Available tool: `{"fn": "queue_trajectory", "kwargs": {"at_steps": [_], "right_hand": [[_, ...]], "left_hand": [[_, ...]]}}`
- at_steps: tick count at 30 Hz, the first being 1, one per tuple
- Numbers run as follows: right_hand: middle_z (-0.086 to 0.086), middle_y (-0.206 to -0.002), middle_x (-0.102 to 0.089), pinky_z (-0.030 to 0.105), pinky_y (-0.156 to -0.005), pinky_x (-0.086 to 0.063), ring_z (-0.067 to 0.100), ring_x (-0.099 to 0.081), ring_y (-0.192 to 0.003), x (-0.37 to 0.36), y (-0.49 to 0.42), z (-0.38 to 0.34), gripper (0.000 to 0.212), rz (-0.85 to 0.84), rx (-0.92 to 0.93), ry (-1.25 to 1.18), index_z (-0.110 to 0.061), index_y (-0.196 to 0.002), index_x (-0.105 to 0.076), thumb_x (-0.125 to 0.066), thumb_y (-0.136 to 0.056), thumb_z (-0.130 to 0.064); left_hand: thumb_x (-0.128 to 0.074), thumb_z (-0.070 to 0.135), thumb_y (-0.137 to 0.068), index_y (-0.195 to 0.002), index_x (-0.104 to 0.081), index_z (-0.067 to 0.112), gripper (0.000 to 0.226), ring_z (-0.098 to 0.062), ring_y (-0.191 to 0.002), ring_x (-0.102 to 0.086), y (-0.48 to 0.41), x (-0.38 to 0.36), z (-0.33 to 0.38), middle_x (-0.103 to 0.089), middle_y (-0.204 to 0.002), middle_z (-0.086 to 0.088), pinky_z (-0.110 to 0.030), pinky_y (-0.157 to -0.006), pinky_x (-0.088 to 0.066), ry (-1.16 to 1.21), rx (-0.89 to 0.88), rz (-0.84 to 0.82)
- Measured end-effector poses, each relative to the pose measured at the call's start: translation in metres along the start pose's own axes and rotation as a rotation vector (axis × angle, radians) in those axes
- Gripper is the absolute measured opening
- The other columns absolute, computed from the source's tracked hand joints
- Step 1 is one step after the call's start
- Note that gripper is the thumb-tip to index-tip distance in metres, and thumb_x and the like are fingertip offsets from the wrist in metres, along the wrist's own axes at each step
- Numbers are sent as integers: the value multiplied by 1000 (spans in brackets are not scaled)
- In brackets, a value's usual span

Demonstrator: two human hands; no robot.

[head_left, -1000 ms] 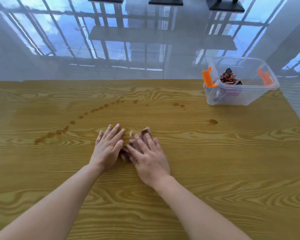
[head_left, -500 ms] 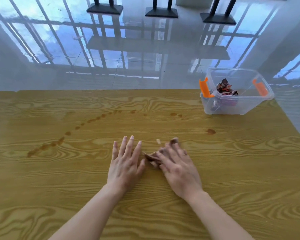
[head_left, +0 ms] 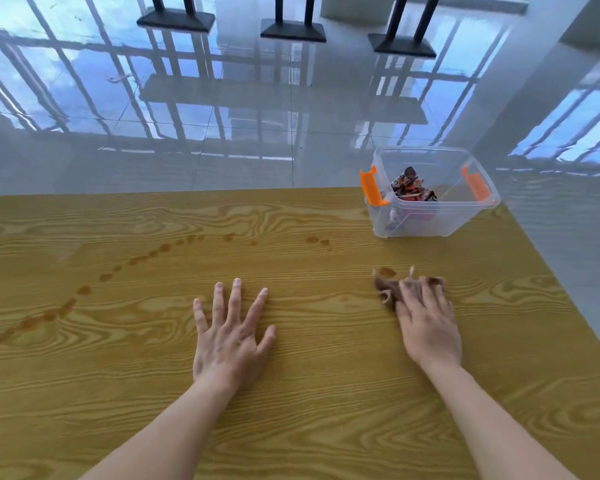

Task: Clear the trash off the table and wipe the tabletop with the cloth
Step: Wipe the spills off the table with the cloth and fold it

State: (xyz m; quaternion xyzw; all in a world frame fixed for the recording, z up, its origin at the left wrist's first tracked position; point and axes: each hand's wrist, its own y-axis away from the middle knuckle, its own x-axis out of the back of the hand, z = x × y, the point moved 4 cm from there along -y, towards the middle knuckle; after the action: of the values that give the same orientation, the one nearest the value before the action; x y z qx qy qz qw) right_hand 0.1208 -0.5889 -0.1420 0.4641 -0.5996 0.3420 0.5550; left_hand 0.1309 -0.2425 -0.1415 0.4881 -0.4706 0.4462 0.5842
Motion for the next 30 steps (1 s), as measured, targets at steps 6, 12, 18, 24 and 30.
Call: {"fn": "queue_trajectory", "kwargs": {"at_steps": [6,12,18,24,30], "right_hand": [[-4,-164,-7,45,-121,-5,25,-1,-151,-6,-11,-61,50,-22,189,15,-44,-150,-24,-16,-102,-54],[-6,-163,-10,48,-120,-15,20,-2,-151,-3,18,-33,52,-59,461,45,-41,-151,-25,-20,-101,-53],[-1,-163,-15,49,-120,-12,29,-11,-150,-9,-35,-106,50,-13,275,20,-40,-148,-31,-20,-101,-53],[-4,-163,-14,42,-122,-7,22,-6,-151,-8,-29,-87,49,-48,528,34,-45,-149,-28,-23,-100,-54],[1,-163,-13,46,-121,-11,30,-10,-150,-15,-29,-128,49,10,432,49,-40,-149,-30,-21,-102,-50]], "left_hand": [[-9,72,-88,-149,8,50,67,-25,-145,27,-1,-1,-1,16,-163,-1,-58,-115,14,18,9,17],[-16,71,-89,-151,-5,48,67,-27,-149,15,-1,-4,-2,2,-165,-3,-60,-117,5,32,8,81],[-22,70,-89,-151,-13,47,67,-27,-150,8,-2,-6,-2,-7,-164,-3,-59,-118,1,23,8,109],[-26,70,-89,-152,-17,44,68,-28,-151,1,-1,-8,-3,-11,-164,-4,-61,-117,-5,31,-5,126],[-31,69,-89,-151,-21,44,68,-29,-151,-2,-1,-7,-4,-14,-163,-5,-62,-117,-8,45,-5,121]]}}
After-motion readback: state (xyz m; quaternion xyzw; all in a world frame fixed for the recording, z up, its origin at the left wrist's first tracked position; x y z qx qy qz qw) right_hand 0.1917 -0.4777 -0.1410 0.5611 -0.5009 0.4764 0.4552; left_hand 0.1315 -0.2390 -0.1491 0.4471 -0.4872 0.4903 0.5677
